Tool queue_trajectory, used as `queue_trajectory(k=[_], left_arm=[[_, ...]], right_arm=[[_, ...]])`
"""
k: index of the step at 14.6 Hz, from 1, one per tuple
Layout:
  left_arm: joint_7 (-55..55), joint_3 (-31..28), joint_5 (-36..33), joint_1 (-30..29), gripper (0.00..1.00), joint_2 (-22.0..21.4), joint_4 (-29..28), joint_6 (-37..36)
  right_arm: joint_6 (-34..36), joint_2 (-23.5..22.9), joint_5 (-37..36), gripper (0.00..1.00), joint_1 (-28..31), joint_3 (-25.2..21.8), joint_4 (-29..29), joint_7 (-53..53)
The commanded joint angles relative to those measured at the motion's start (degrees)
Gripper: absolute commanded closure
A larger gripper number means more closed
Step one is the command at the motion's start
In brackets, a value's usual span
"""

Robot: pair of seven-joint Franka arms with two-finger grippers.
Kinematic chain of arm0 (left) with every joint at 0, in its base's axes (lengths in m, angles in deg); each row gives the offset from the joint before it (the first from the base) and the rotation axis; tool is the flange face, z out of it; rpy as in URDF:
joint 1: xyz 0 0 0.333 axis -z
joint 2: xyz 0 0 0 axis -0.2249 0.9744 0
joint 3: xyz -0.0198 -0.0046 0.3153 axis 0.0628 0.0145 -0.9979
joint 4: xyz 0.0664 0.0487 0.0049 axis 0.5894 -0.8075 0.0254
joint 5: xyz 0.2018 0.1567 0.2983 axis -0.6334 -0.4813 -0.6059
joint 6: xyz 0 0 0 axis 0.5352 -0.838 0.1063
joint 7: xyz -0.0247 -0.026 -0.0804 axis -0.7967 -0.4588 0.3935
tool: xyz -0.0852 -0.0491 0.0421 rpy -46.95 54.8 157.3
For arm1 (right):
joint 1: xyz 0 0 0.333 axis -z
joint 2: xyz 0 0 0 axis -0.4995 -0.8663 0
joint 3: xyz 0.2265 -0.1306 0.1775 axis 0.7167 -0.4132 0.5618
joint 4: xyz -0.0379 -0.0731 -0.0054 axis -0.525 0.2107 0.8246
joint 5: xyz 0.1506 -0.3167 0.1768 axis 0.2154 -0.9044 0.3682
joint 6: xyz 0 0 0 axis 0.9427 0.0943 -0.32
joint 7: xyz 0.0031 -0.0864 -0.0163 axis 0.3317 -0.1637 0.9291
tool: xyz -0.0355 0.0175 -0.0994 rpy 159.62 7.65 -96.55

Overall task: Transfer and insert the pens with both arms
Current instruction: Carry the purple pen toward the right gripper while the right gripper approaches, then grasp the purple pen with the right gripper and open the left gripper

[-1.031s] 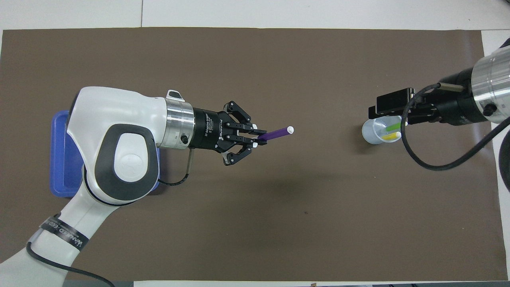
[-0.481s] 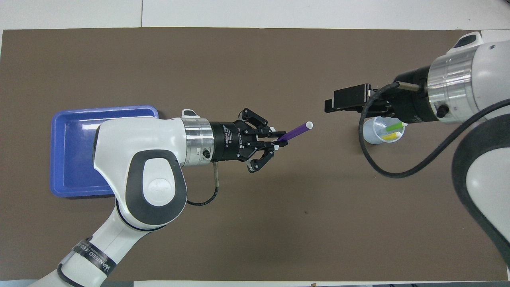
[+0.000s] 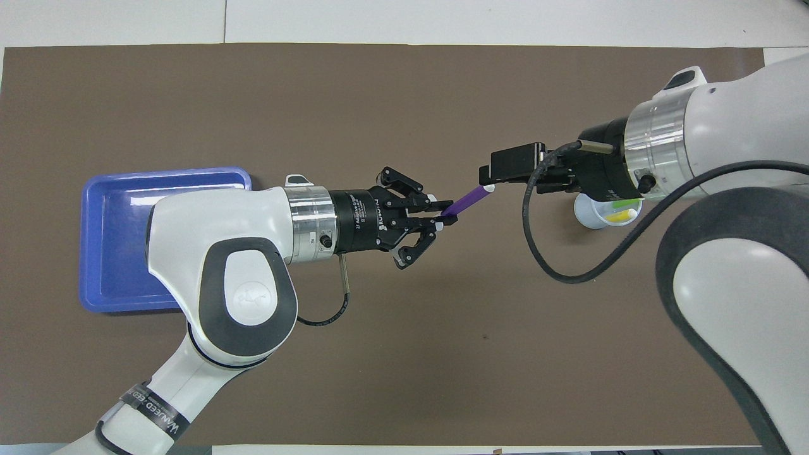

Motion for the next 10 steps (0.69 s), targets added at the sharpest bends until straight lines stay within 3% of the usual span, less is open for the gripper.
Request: queue_trajectory(k=[1,10], left_arm=[[-0.43,-0.61,2.18,1.03,1.0,-1.34,-0.99,1.74],[-0.43,-0.61,3.15,2.26,1.0,-1.17,-0.91,4.11]], right_arm=[[-3.05,-1.23,1.33,0.0,-1.22,0.05,-0.57,-0.64],[-3.24,-1.76,1.15,0.08,-3.07,0.05,-0.57,-2.84]])
